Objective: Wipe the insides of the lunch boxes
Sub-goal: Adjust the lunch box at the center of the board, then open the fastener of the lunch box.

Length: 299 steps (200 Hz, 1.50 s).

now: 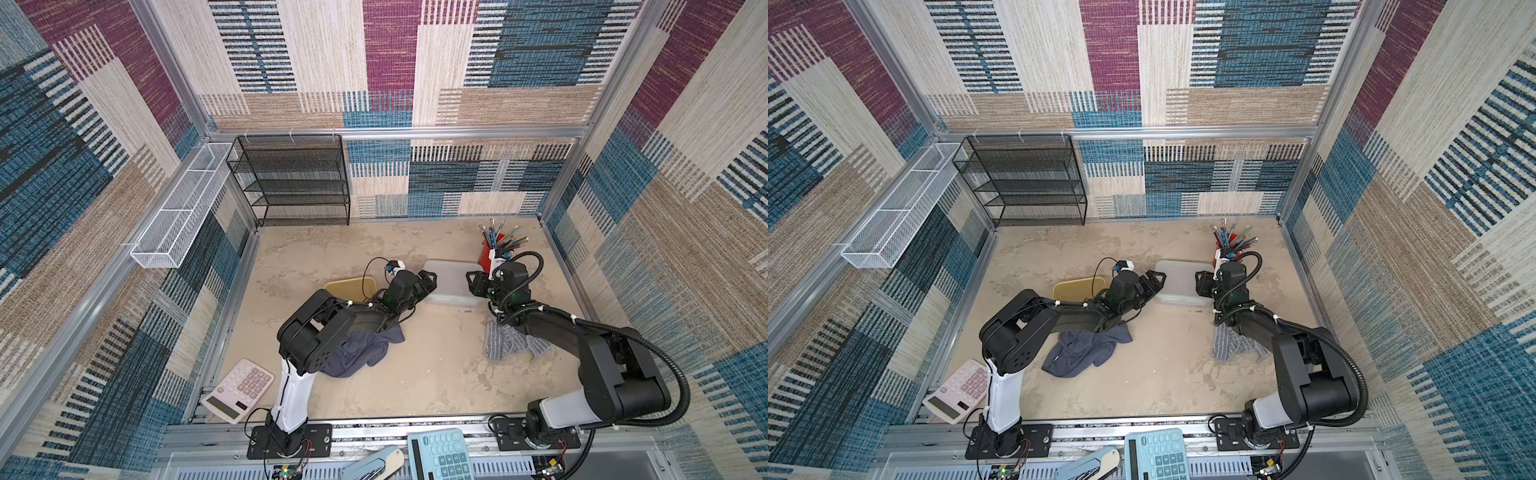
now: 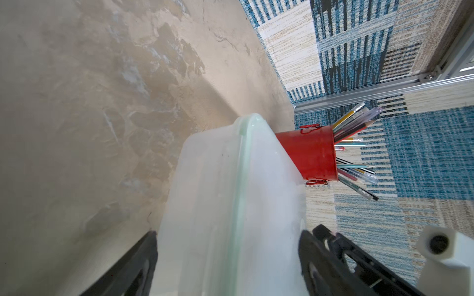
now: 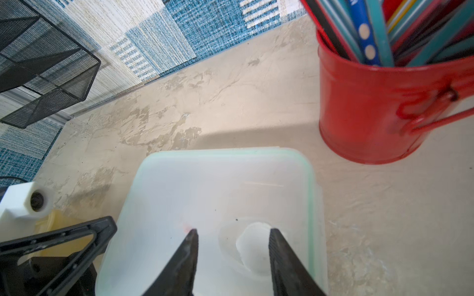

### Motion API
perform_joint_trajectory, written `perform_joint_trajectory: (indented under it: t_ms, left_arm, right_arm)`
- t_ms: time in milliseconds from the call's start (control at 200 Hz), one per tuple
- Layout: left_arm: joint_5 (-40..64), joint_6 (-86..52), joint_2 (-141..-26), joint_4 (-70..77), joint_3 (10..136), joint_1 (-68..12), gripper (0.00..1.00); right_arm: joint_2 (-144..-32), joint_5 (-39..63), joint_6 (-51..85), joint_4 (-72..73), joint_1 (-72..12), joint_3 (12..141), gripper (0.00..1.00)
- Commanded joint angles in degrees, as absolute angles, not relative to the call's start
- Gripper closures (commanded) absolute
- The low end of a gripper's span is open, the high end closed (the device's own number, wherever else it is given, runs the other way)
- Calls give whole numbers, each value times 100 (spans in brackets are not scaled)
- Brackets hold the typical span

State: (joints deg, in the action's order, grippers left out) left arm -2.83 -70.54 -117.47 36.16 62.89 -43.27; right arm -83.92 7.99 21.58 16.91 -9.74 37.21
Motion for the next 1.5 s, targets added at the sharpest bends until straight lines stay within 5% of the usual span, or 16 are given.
perform_joint_trajectory:
  t_ms: [0, 1087, 1492]
  left_arm:
    - [-251, -7328, -11892, 4280, 6313, -4334, 15]
    - [-62, -7724, -12339, 5635, 6247, -4341, 49]
    - [-237, -7780, -12340, 5784, 6136, -4341, 71]
  right_arm:
    - [-8433, 784, 2153, 1907, -989, 3688, 52]
    - [-8755, 448, 2256, 1706, -1247, 3318, 58]
    - [-8757, 359, 2338, 1705, -1274, 3118, 58]
